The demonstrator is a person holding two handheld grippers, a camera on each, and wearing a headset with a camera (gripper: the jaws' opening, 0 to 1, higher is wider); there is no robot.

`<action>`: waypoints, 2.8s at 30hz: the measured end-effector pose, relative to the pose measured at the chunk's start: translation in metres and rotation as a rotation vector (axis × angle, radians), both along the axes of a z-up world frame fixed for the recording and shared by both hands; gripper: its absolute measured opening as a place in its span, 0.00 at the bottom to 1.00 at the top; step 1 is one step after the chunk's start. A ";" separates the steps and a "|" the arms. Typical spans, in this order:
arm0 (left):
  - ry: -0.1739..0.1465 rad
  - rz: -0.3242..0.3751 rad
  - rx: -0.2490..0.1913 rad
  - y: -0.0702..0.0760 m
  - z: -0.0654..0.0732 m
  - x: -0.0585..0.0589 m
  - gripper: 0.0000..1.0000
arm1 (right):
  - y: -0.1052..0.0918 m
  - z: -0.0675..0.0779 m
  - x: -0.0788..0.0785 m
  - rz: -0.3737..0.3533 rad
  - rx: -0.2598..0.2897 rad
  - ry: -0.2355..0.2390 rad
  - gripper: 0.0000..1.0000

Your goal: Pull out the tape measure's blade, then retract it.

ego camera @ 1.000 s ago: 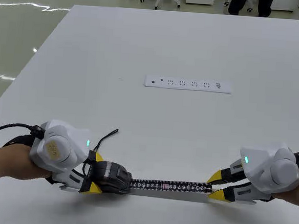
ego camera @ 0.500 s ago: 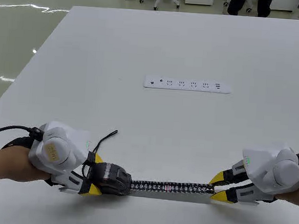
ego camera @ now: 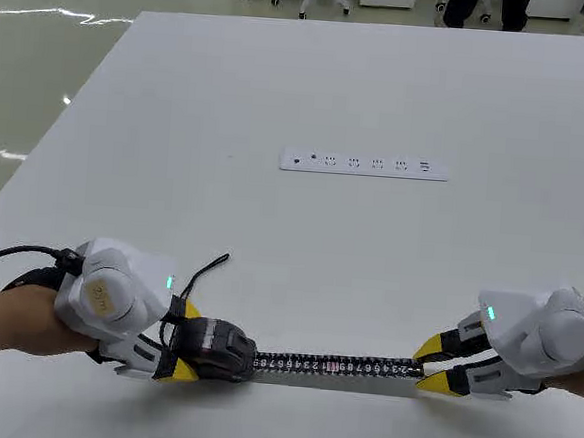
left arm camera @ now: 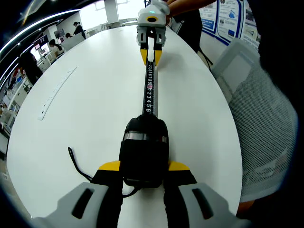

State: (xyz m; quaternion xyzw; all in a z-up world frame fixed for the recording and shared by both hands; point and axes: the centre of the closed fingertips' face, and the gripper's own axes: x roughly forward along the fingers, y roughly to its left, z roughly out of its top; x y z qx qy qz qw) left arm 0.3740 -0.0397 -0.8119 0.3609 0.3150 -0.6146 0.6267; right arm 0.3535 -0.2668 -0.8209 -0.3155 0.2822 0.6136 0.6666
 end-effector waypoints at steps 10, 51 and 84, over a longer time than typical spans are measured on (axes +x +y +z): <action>-0.002 -0.001 0.001 0.000 0.000 0.001 0.27 | -0.005 0.000 0.000 -0.002 -0.007 0.000 0.12; 0.004 -0.004 0.005 -0.001 0.000 0.001 0.27 | -0.033 -0.002 -0.002 -0.017 -0.029 0.008 0.12; 0.017 0.000 0.006 -0.008 -0.002 0.000 0.28 | -0.039 -0.016 -0.006 -0.002 -0.114 0.026 0.13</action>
